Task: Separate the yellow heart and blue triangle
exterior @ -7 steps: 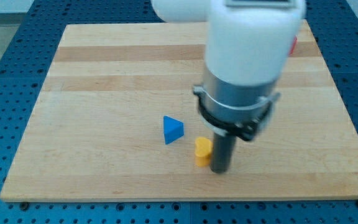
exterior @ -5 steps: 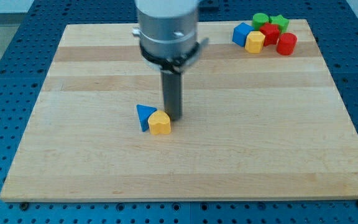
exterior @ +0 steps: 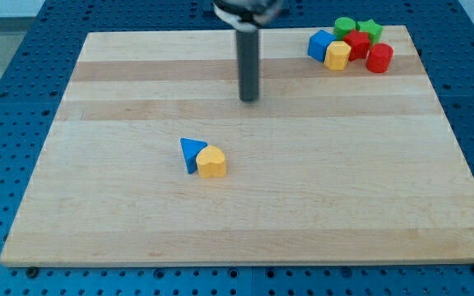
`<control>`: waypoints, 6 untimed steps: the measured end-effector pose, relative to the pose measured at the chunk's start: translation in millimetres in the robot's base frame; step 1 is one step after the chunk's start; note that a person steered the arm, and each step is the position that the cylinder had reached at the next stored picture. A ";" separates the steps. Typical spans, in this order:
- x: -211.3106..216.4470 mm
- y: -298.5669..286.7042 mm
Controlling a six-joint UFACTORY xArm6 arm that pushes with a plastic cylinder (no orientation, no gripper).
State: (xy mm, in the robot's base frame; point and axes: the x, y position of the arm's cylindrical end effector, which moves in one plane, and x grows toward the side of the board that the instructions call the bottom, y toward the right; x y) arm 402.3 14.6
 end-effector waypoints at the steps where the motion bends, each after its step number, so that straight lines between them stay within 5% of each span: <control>1: 119.7 0.0; 4: 134.3 -55.2; 6: 66.8 -80.2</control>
State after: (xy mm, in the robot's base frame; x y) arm 469.1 -65.7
